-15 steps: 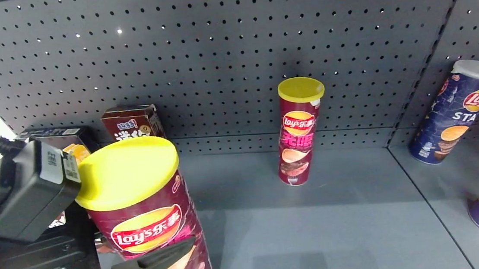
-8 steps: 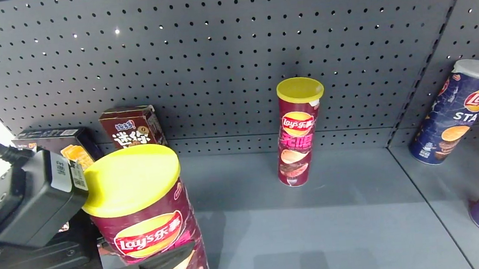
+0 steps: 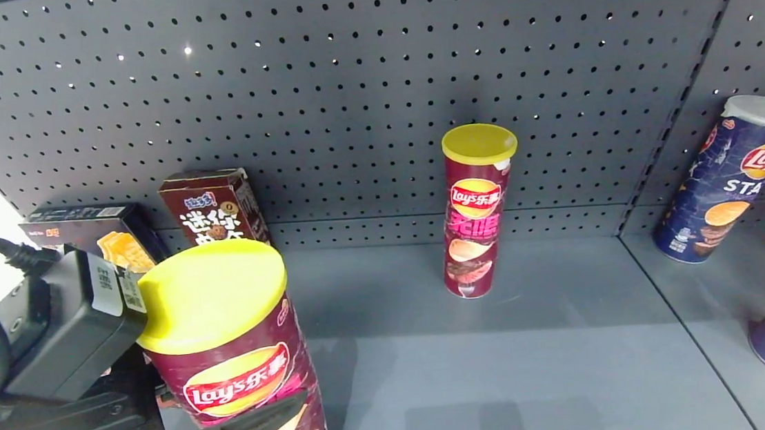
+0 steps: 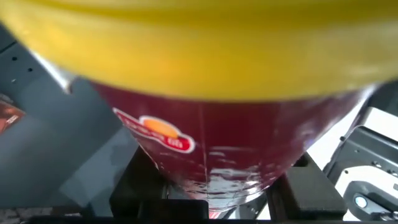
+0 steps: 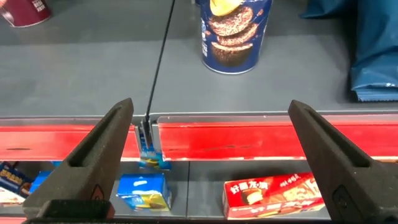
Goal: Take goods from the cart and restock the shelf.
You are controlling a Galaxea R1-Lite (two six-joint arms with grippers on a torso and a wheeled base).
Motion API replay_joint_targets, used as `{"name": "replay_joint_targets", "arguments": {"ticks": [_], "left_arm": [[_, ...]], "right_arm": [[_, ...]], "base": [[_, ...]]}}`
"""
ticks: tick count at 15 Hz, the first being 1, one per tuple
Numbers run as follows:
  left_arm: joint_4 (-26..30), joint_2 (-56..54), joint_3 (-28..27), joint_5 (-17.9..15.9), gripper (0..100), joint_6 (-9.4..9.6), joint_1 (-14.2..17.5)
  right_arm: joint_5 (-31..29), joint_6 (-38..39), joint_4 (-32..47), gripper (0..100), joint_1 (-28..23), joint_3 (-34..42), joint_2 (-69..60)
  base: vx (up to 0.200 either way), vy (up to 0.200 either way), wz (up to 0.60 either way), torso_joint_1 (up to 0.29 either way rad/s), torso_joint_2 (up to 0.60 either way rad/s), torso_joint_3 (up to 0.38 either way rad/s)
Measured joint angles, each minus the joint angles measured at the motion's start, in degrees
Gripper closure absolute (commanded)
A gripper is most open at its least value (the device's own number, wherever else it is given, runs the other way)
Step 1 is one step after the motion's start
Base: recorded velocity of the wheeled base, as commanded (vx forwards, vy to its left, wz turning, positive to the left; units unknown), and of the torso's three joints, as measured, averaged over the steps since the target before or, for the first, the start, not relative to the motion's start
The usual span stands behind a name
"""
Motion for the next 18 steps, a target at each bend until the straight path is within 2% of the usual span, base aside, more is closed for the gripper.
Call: {"name": "replay_joint_targets", "arguments": {"ticks": [2,4,6,8,10,12,13,15,18], "left_arm": [[0.0,-0.3,0.1,0.7,100,0.01,0.0],[1.2,-0.9,0.1,1.8,100,0.06,0.0],[5.6,-2.3,-0.2,4.8,100,0.33,-0.3],[8.0,-3.5,-1.0,6.2,100,0.34,-0.5],[8.3,-4.4,-1.3,6.4,100,0.37,-0.5],[8.1,-4.7,-1.4,6.3,100,0.26,-0.3],[8.0,-4.8,-1.2,6.3,100,0.17,-0.2],[7.9,-4.7,-1.1,6.1,100,0.04,-0.1],[7.7,-4.2,-1.0,5.7,100,-0.05,0.2]], "right_arm": [[0.2,-0.4,0.0,0,0.0,-0.2,0.0],[0.3,-0.1,0.0,0,-0.3,-4.3,0.8],[1.7,-0.6,2.7,0,0.0,-13.1,5.2],[5.2,-1.6,4.6,0,0.5,-22.2,11.5],[12.9,-2.5,6.1,0,1.3,-25.6,15.0],[29.0,-3.1,9.5,0,1.8,-27.3,14.6],[33.7,-3.2,11.2,0,2.0,-28.4,14.1],[36.9,-3.3,12.2,0,2.0,-30.6,14.7],[38.6,-5.1,12.6,0,2.1,-33.9,21.9]], "base": [[0.0,0.0,0.0,0.0,0.0,0.0],[0.0,0.0,0.0,0.0,0.0,0.0],[0.0,0.0,0.0,0.0,0.0,0.0],[0.0,0.0,0.0,0.0,0.0,0.0],[0.0,0.0,0.0,0.0,0.0,0.0],[0.0,0.0,0.0,0.0,0.0,0.0],[0.0,0.0,0.0,0.0,0.0,0.0],[0.0,0.0,0.0,0.0,0.0,0.0],[0.0,0.0,0.0,0.0,0.0,0.0]]}}
